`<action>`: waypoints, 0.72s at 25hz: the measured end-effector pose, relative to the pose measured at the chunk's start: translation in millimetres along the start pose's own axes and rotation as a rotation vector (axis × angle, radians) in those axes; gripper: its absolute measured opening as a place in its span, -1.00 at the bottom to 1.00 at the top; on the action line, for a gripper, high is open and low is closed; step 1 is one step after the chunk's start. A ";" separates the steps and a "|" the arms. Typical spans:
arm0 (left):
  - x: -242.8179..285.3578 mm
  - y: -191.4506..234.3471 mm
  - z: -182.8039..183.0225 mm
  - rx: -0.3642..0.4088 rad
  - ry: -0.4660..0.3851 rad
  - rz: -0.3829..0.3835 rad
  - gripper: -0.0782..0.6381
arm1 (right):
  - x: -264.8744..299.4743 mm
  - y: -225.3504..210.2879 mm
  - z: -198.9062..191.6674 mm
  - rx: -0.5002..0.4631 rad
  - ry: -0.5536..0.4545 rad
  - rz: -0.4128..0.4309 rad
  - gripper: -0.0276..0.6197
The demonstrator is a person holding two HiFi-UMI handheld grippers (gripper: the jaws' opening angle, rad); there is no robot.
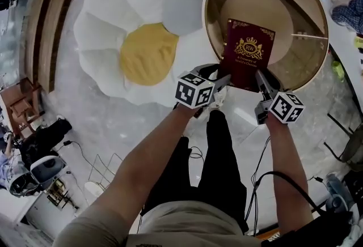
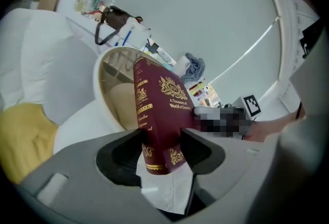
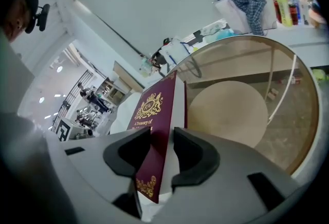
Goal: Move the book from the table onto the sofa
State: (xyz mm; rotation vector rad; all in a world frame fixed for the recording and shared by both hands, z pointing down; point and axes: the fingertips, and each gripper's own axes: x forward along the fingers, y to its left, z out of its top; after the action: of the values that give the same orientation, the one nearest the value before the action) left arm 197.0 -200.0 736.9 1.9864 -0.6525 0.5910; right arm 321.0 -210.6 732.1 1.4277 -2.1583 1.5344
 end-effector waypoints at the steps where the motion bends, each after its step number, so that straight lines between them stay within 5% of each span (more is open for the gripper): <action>1: -19.9 12.3 -4.6 -0.021 -0.025 0.023 -0.13 | 12.4 19.5 -6.9 -0.023 0.022 0.026 -0.45; 12: -186.5 159.4 -98.5 -0.250 -0.235 0.247 -0.13 | 157.3 180.6 -128.3 -0.248 0.282 0.258 -0.47; 18: -203.3 251.0 -157.5 -0.308 -0.268 0.341 -0.13 | 247.2 189.9 -207.1 -0.262 0.375 0.317 -0.47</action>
State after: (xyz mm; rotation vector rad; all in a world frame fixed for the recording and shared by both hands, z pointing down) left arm -140.6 -126.0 835.3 1.6876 -1.1894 0.3946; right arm -34.8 -191.1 846.4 0.6807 -2.3081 1.3999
